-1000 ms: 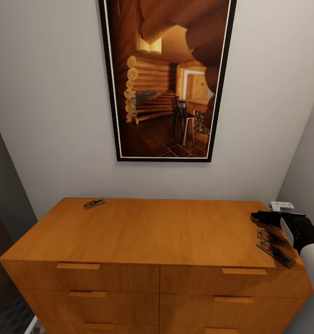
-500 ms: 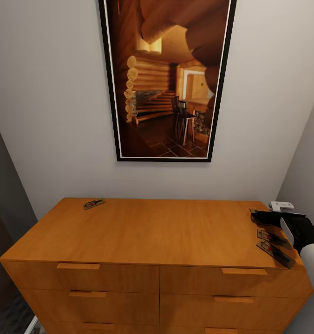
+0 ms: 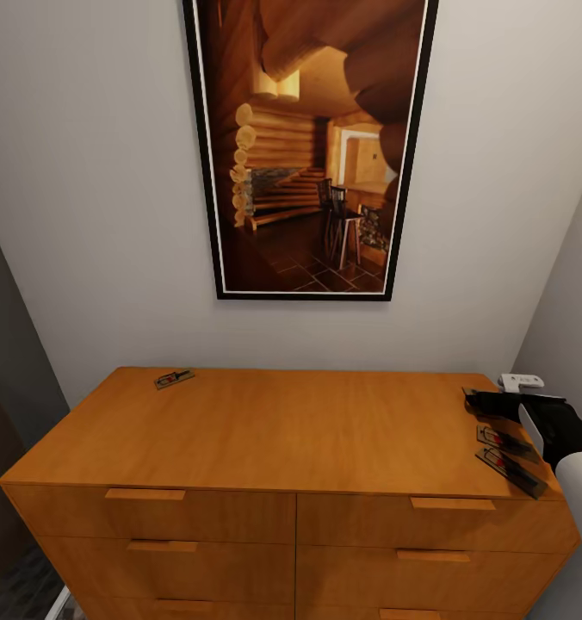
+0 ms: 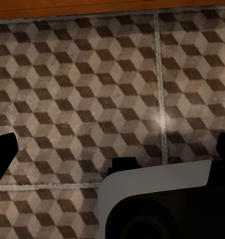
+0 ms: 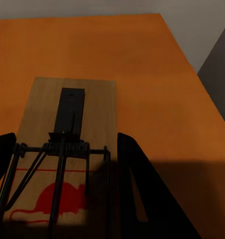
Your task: Take the four mousetraps from the cabinet in the bathroom and place them on the bathroom floor. Make sure all four end up on the same floor surface, and ensure that at least two of them are either under or directly next to the same bathroom sink.
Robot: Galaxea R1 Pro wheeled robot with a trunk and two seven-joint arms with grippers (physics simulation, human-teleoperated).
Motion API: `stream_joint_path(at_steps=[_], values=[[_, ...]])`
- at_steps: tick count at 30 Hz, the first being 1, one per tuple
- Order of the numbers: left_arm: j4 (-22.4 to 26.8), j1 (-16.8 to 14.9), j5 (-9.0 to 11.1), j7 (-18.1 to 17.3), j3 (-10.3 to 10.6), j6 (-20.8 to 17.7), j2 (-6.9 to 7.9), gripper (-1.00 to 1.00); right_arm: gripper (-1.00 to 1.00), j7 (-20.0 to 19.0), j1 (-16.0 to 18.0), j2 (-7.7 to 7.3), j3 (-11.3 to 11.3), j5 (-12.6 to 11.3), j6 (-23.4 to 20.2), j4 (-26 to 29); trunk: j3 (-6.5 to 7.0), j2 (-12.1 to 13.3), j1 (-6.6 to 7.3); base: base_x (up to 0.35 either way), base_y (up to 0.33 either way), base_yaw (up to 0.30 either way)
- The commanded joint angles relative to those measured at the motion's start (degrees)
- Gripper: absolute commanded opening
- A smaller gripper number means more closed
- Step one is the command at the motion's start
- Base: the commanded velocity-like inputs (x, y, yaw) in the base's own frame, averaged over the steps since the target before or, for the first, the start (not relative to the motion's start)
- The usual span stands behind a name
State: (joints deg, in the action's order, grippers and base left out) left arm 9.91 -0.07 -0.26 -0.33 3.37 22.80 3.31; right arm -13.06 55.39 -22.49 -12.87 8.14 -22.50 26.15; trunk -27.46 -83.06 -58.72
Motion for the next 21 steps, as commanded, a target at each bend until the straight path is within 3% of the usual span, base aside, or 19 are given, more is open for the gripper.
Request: stream_joint_path(at_steps=[1, 2, 3, 11, 21], values=[[0.0, 0.0, 0.0, 0.1, 0.3, 0.1, 0.03, 1.00, -1.00, -0.6, 0.0, 0.07, -0.3, 0.3, -0.3, -0.4, -0.07, 0.0, 0.00, 0.000, 0.000, 0.000], [0.0, 0.0, 0.0, 0.1, 0.3, 0.1, 0.03, 1.00, -1.00, -0.6, 0.0, 0.07, -0.3, 0.3, -0.3, -0.3, -0.07, 0.0, 0.00, 0.000, 0.000, 0.000], [0.0, 0.0, -0.1, 0.1, 0.3, 0.1, 0.03, 1.00, -1.00, -0.8, 0.0, 0.08, -0.3, 0.3, -9.7, 12.9, -0.07, 0.0, 0.00, 0.000, 0.000, 0.000], [0.0, 0.0, -0.1, 0.1, 0.3, 0.1, 0.03, 1.00, -1.00, -0.8, 0.0, 0.08, -0.3, 0.3, -14.6, 18.5, -0.07, 0.0, 0.00, 0.000, 0.000, 0.000], [0.0, 0.0, -0.1, 0.1, 0.3, 0.1, 0.03, 1.00, -1.00, -0.8, 0.0, 0.08, -0.4, 0.3, -16.1, 20.3, -0.07, 0.0, 0.00, 0.000, 0.000, 0.000]])
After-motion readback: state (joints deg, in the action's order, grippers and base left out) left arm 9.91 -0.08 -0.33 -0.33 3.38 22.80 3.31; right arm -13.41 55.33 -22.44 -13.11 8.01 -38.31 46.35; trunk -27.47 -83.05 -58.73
